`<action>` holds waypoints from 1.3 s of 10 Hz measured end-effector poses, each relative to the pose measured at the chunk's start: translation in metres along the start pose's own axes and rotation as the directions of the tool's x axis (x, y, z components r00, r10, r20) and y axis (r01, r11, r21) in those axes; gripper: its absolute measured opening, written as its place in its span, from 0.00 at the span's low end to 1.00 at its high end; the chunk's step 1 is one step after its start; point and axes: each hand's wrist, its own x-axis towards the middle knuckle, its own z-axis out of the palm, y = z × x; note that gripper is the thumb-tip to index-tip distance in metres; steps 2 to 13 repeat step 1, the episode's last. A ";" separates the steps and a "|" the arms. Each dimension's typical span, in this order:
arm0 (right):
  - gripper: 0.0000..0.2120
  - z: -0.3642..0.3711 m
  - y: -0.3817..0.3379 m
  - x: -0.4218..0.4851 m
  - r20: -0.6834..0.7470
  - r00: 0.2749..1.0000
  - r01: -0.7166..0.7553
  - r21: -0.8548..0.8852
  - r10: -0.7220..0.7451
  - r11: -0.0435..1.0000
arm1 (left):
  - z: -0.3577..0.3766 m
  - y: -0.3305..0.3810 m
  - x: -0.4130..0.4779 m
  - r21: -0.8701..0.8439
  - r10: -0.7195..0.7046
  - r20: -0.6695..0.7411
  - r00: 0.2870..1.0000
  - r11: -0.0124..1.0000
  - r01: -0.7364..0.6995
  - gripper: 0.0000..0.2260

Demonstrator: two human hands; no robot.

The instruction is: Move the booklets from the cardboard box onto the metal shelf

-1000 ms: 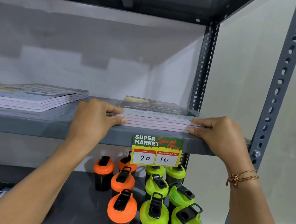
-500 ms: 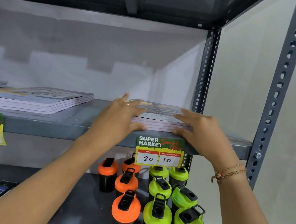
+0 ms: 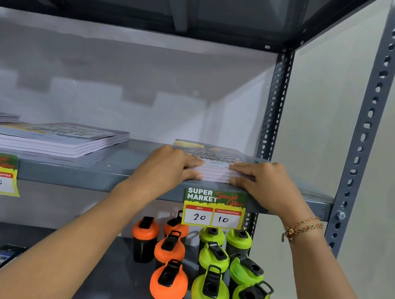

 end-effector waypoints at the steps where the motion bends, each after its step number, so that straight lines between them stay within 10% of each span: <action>1: 0.16 0.005 -0.006 -0.014 -0.073 0.996 0.046 -0.016 -0.047 0.999 | -0.004 0.001 0.000 0.012 0.016 0.017 1.000 1.000 -0.016 0.20; 13: 0.16 0.005 -0.006 -0.014 -0.073 0.996 0.046 -0.016 -0.047 0.999 | -0.004 0.001 0.000 0.012 0.016 0.017 1.000 1.000 -0.016 0.20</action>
